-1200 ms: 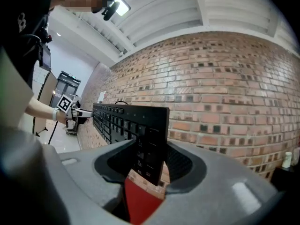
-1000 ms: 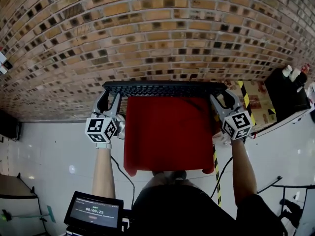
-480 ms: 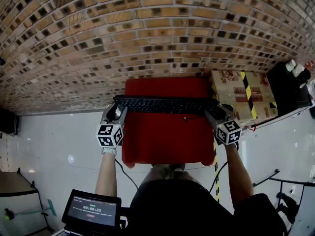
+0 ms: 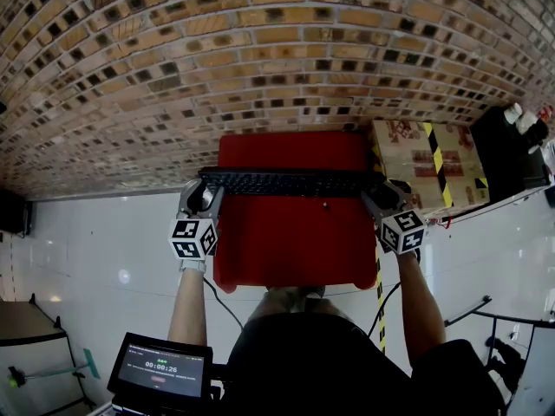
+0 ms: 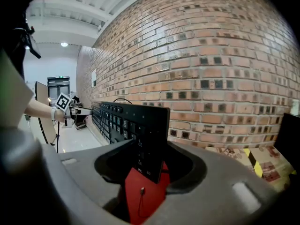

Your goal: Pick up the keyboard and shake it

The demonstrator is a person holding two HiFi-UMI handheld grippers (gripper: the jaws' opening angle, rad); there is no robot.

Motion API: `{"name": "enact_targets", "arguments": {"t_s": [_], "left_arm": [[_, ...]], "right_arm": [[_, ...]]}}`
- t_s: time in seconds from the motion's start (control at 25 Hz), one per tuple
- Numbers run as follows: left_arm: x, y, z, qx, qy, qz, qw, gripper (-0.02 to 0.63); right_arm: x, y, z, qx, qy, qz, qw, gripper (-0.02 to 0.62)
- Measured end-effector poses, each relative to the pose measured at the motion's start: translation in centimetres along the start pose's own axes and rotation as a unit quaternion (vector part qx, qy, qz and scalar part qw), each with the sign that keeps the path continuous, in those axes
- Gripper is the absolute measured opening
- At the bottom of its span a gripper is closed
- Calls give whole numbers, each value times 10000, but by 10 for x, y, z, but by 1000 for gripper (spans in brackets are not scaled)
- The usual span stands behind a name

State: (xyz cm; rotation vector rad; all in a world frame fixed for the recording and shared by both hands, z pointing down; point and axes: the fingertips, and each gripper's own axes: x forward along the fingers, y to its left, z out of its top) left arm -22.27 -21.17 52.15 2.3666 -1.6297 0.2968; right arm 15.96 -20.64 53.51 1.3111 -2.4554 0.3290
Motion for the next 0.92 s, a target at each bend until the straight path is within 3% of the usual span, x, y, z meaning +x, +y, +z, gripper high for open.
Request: {"name": "enact_targets", "arguments": {"t_s": [0.92], "left_arm": [[-13,-7,-1,-28,45,69,10000,196]], "right_arm": [[-7,2,0,5,66,90,9999,176]]}}
